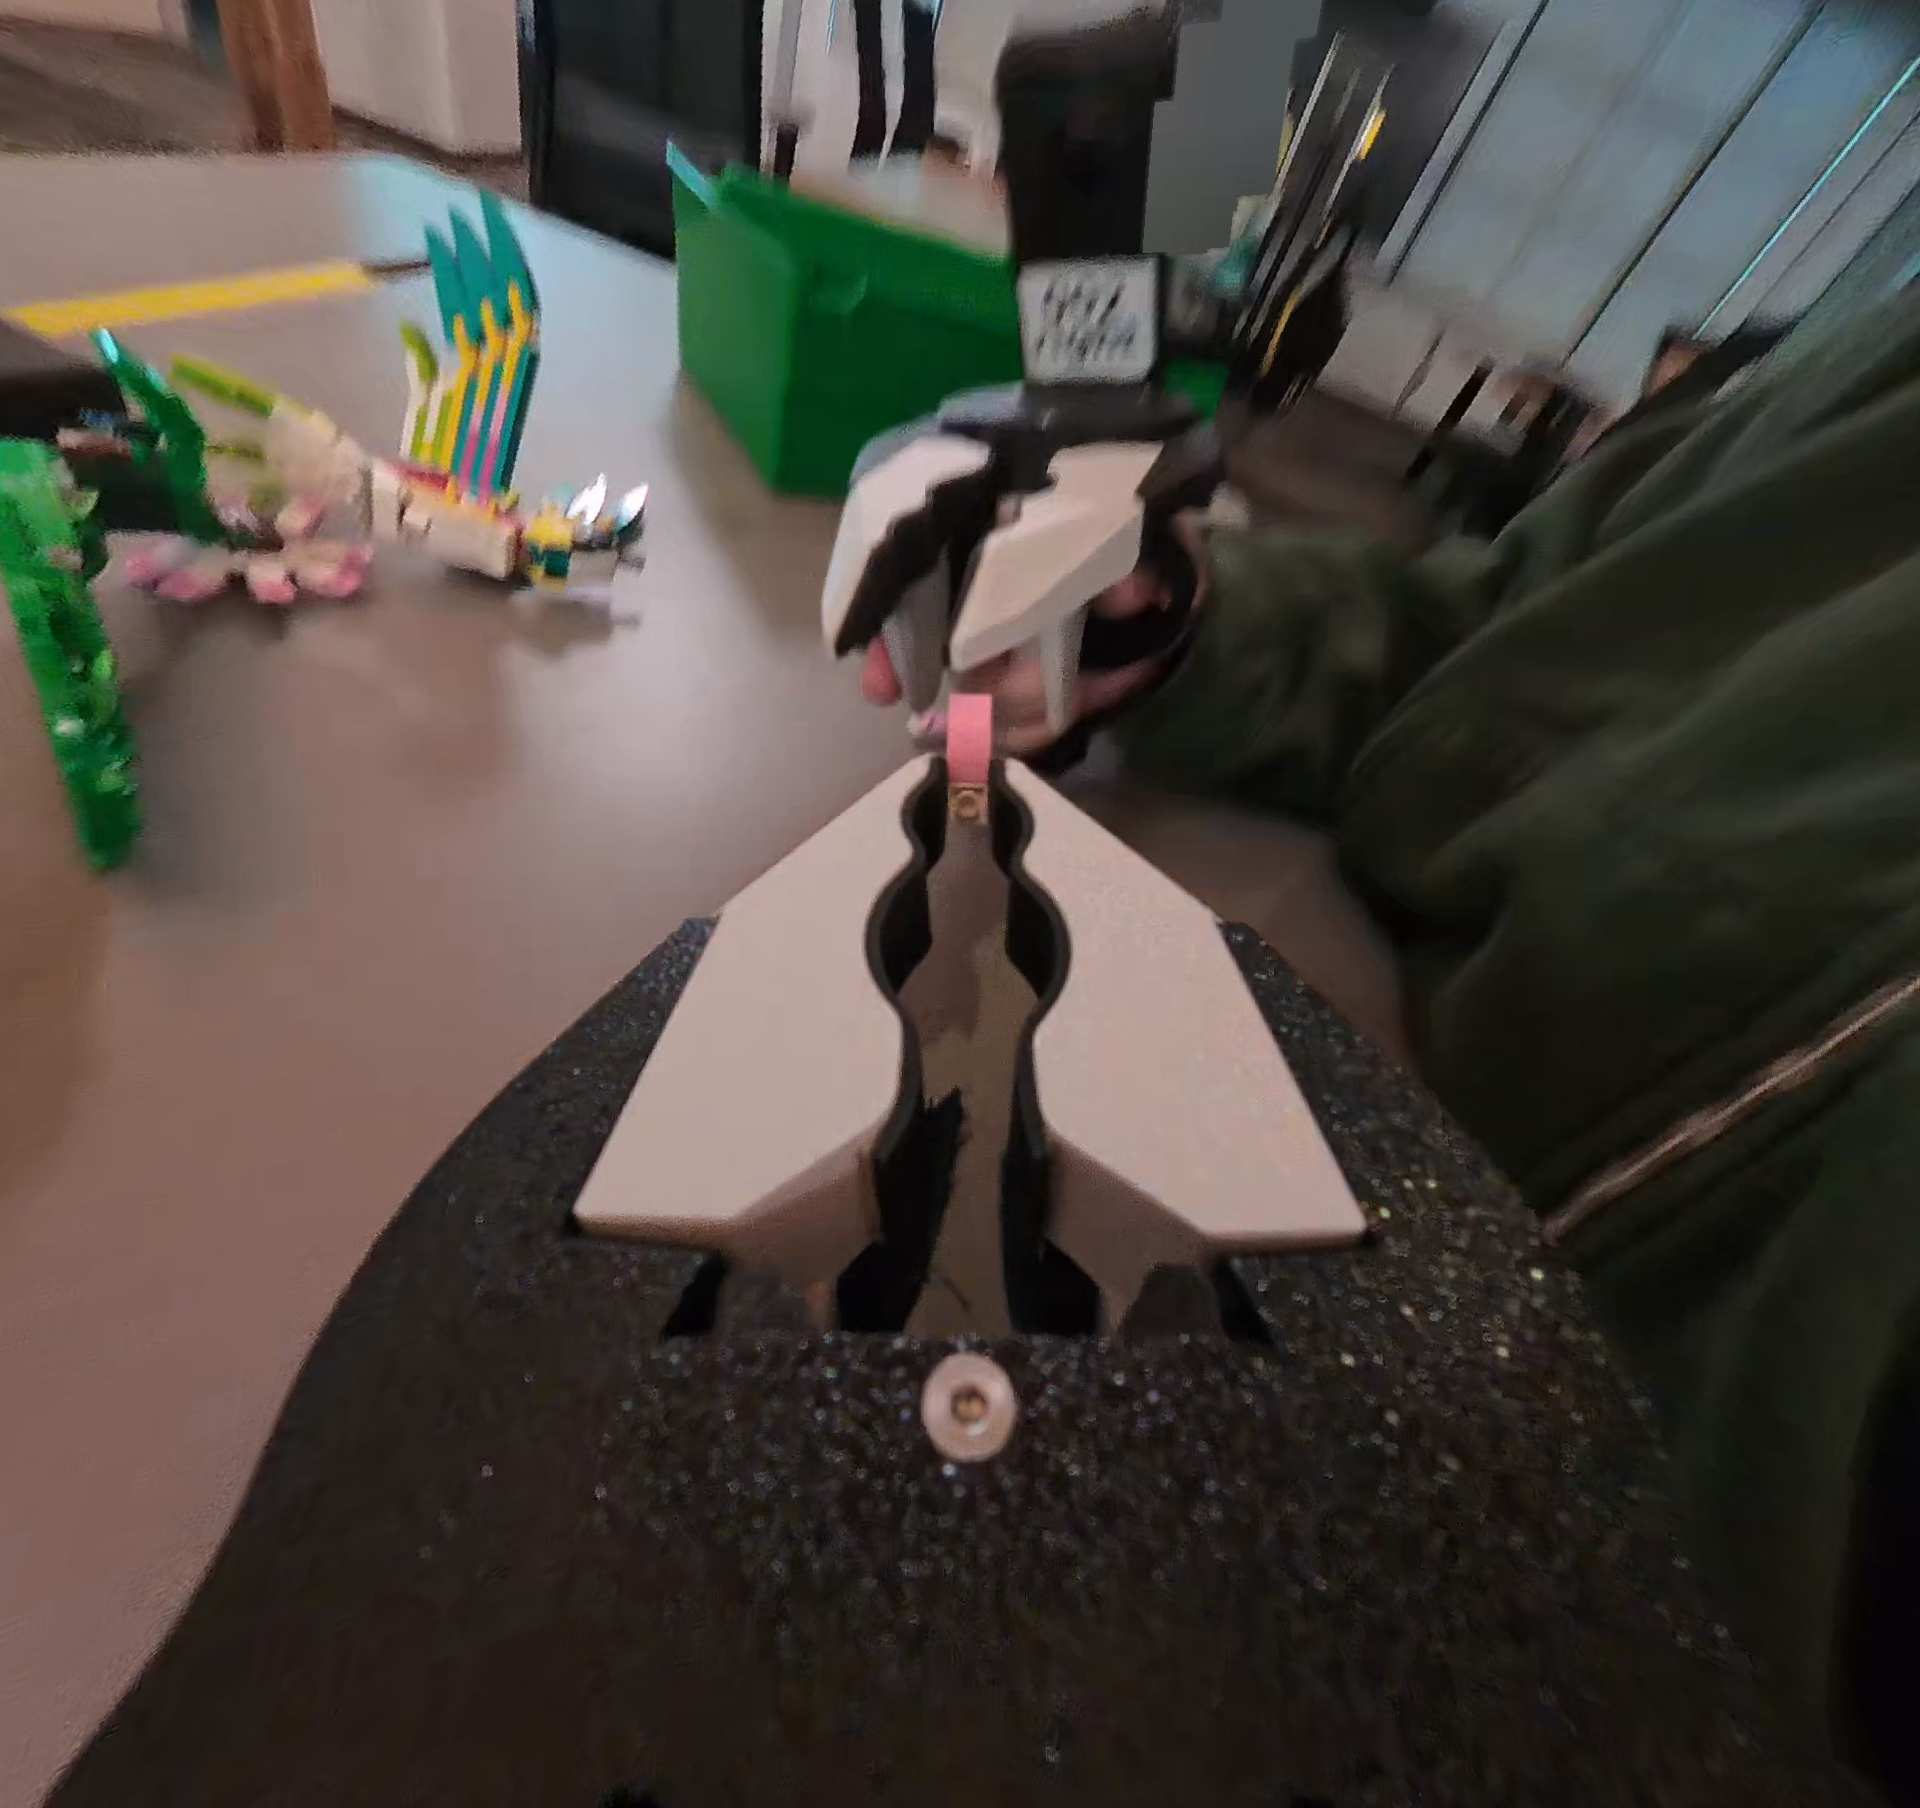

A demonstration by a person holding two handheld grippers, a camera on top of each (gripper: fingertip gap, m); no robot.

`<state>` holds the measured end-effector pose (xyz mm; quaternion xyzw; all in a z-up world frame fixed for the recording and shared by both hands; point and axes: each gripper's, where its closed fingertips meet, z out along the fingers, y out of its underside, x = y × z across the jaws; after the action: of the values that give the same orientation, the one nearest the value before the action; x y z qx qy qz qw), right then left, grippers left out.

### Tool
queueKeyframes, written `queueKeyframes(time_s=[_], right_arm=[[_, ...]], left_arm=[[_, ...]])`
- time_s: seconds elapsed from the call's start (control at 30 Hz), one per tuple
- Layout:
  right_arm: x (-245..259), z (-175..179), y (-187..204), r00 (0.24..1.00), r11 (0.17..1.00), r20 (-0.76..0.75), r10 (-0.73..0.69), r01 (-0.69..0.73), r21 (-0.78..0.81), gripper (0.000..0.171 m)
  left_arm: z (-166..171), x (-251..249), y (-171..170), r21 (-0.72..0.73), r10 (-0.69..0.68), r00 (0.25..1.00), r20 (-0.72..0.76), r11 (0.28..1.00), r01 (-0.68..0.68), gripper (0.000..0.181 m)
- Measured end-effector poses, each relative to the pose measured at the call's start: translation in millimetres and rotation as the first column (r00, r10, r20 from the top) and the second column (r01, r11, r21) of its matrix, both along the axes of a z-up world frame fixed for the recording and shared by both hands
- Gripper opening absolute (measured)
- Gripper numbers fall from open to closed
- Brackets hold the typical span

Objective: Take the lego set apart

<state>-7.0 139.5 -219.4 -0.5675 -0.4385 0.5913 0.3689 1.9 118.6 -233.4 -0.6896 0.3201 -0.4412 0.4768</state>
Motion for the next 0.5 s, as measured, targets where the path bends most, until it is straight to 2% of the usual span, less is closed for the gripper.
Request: queueKeyframes(time_s=[0.17, 0.27, 0.33, 0.5], right_arm=[[8.2, 23.1, -9.7, 0.981, 0.977, -0.16, 0.11, -0.137, -0.164, 0.019], [8.2, 21.9, -14.0, 0.978, 0.973, -0.155, 0.138, -0.163, -0.161, 0.02], [6.9, 17.7, -15.1, 0.982, 0.978, -0.132, 0.138, -0.156, -0.14, 0.006], [5.3, 15.6, -10.2, 0.987, 0.984, -0.124, 0.101, -0.118, -0.137, 0.005]], left_arm=[[25.5, 7.6, -1.6, -0.045, -0.027, 0.978, 0.206, 0.998, 0.037, 0.006], [19.0, 6.3, 1.9, -0.085, -0.003, 0.979, 0.206, 0.996, 0.02, 0.006], [18.6, 6.7, 0.6, -0.092, -0.008, 0.977, 0.213, 0.995, 0.028, 0.006], [18.1, 4.5, 5.1, -0.11, 0.04, 0.973, 0.227, 0.994, -0.015, 0.006]])
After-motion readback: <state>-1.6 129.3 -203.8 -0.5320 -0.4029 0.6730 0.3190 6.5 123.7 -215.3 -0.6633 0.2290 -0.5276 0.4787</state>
